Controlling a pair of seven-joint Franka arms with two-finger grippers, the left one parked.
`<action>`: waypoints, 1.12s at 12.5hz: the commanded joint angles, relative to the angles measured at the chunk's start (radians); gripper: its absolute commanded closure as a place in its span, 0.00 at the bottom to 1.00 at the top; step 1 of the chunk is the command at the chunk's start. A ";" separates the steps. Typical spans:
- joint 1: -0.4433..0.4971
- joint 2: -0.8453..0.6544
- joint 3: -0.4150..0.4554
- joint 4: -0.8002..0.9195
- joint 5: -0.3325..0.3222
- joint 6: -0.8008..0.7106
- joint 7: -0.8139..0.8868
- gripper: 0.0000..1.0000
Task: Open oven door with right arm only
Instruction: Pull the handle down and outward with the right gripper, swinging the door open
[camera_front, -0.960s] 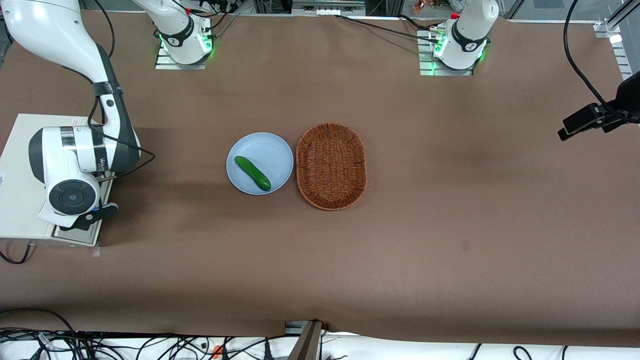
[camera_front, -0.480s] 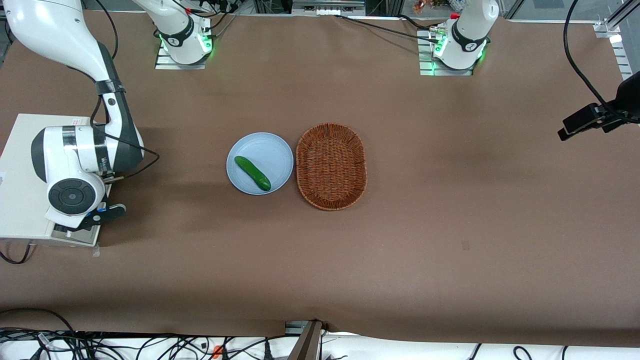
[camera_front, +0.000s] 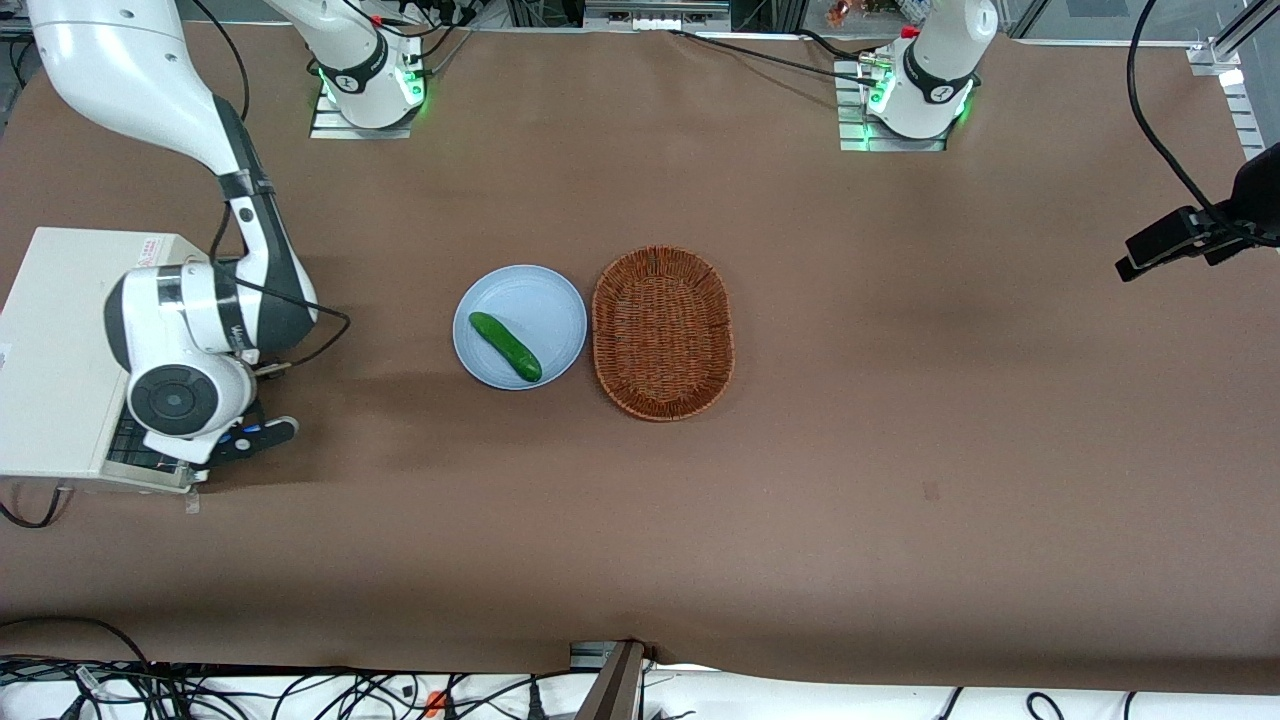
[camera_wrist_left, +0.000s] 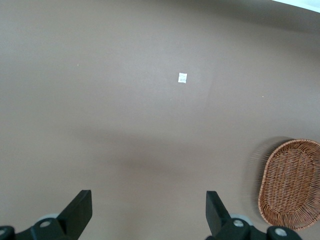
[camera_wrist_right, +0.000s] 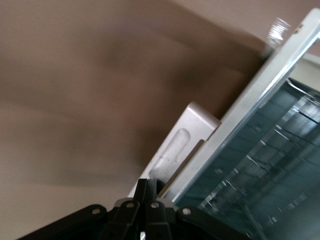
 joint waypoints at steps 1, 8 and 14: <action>-0.046 0.117 -0.038 -0.001 -0.047 0.100 -0.010 1.00; -0.063 0.150 -0.038 -0.003 0.155 0.112 0.043 1.00; -0.052 0.147 -0.029 0.003 0.407 0.068 0.238 1.00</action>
